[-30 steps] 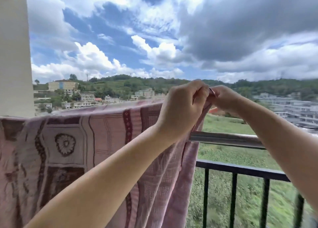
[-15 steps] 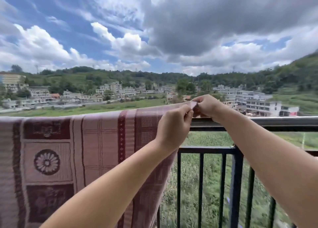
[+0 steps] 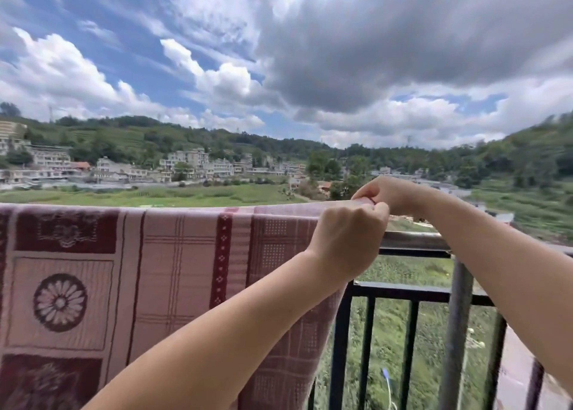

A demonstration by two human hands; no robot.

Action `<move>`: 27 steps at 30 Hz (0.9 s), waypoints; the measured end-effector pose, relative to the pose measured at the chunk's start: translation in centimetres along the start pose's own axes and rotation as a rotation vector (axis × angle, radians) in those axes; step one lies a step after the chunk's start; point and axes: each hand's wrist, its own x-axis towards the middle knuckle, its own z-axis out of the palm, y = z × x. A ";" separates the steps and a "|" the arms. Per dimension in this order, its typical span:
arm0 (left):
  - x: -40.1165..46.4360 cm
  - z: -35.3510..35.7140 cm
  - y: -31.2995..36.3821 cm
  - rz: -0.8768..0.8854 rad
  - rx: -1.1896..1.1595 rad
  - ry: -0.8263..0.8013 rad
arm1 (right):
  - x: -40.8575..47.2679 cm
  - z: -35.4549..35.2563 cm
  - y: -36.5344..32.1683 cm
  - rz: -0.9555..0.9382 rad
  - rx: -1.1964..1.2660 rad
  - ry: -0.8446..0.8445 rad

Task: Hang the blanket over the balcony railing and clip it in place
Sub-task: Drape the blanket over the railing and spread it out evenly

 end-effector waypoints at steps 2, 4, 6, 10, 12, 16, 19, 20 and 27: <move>0.9 0.5 1.6 -0.005 0.010 -0.002 | -0.5 -1.2 1.8 0.013 0.024 0.024; 1.9 1.3 3.4 -0.006 -0.006 -0.006 | -1.1 -2.4 3.5 0.023 0.068 0.024; 2.4 2.0 5.0 0.004 -0.016 -0.024 | -1.8 -3.0 4.9 0.034 0.070 0.031; 3.2 3.6 7.8 0.023 -0.008 -0.098 | -3.0 -3.6 7.5 0.051 0.108 0.064; 3.6 4.7 9.1 0.039 -0.024 -0.150 | -3.7 -3.4 8.9 0.085 0.161 0.075; 1.9 6.9 11.3 0.014 0.021 -0.368 | -4.4 -2.2 11.3 0.173 0.302 -0.114; -1.0 8.3 10.9 0.078 -0.043 -0.395 | -4.3 -1.9 12.1 0.205 0.452 -0.264; -1.9 8.1 10.2 0.088 -0.089 -0.388 | -4.2 -2.0 11.7 0.189 0.398 -0.256; -6.5 -0.3 0.3 0.120 -0.208 -0.027 | -1.7 0.1 -1.1 -0.206 0.127 0.101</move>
